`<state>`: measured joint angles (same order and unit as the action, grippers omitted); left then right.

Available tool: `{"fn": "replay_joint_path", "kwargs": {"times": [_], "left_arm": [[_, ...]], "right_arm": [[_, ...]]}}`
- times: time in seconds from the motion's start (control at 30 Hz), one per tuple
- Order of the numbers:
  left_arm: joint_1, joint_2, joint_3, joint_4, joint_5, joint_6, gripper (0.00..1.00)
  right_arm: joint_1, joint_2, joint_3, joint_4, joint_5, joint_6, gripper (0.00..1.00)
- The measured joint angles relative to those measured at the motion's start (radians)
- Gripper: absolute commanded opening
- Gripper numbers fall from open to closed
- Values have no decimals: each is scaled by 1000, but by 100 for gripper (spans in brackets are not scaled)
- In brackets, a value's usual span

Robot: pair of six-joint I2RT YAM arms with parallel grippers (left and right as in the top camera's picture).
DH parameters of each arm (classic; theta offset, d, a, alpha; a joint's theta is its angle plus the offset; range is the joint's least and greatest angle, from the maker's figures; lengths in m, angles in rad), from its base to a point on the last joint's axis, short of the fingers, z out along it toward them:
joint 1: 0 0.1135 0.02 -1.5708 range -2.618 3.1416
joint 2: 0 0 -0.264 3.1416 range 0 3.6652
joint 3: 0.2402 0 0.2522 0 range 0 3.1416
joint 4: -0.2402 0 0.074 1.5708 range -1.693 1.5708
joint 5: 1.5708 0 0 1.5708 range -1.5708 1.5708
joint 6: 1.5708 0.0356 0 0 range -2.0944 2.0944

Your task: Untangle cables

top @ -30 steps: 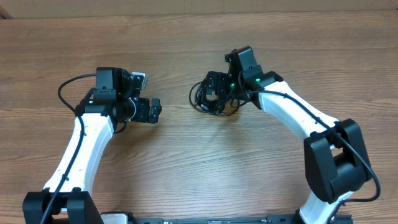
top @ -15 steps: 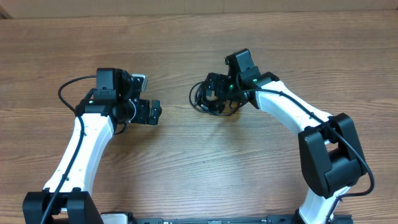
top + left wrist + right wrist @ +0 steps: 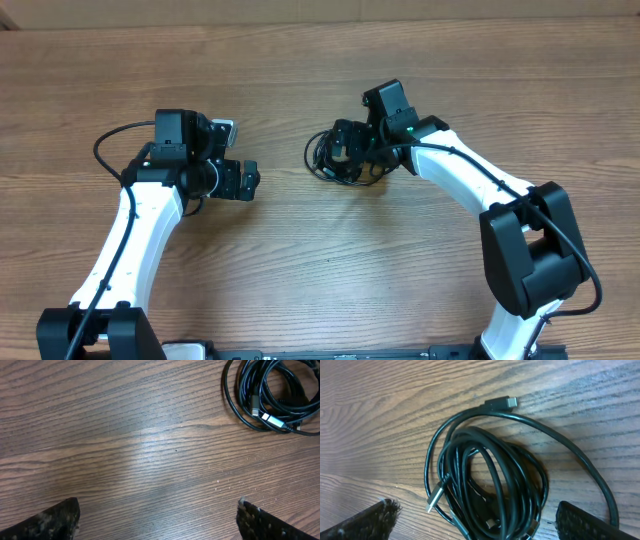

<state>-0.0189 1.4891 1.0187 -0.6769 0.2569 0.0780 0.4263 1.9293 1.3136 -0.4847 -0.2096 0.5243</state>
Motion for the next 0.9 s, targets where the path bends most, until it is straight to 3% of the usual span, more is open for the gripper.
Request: {"fn": "replay_joint_path", "kwargs": {"times": [0.9], "left_arm": [[0, 0, 0, 0, 0, 0, 100]], "right_arm": [[0, 0, 0, 22, 0, -1, 99]]}}
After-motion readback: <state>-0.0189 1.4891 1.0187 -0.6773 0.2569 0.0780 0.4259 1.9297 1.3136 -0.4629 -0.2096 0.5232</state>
